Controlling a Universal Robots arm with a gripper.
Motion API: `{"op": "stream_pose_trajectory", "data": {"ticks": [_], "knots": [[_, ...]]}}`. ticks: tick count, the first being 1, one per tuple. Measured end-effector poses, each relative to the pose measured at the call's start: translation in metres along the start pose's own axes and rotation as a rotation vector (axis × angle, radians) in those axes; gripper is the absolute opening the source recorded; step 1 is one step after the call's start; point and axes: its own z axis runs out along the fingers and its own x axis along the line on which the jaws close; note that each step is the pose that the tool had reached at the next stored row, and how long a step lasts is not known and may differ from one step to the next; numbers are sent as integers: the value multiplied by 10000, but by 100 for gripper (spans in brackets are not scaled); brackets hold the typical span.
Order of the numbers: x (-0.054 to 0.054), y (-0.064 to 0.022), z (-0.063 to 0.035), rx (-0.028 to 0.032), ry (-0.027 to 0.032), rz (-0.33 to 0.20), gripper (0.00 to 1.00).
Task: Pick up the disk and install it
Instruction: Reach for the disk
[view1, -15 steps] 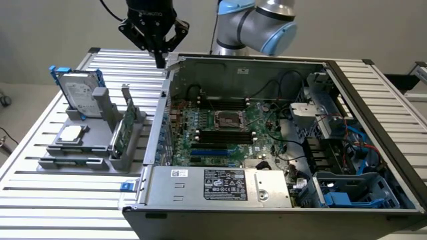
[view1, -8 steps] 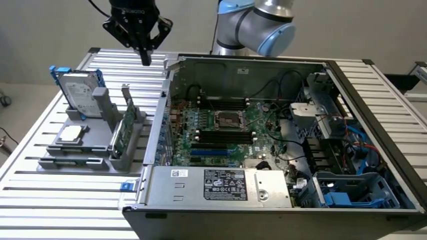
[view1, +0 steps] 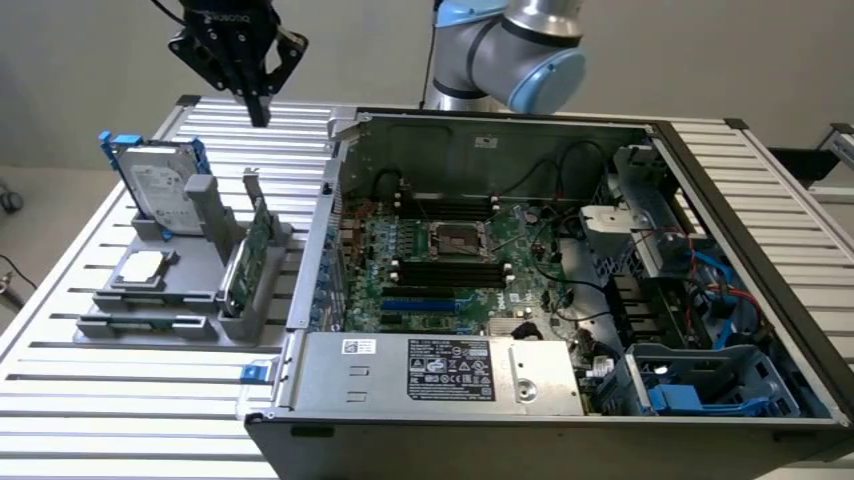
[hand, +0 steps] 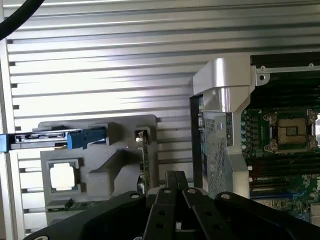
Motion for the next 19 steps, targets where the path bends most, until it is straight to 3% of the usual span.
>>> {"op": "stream_pose_trajectory", "data": {"ticks": [9, 19], "knots": [[413, 41, 13, 176, -12, -5, 11], [877, 159, 94, 377, -27, -10, 11]]}}
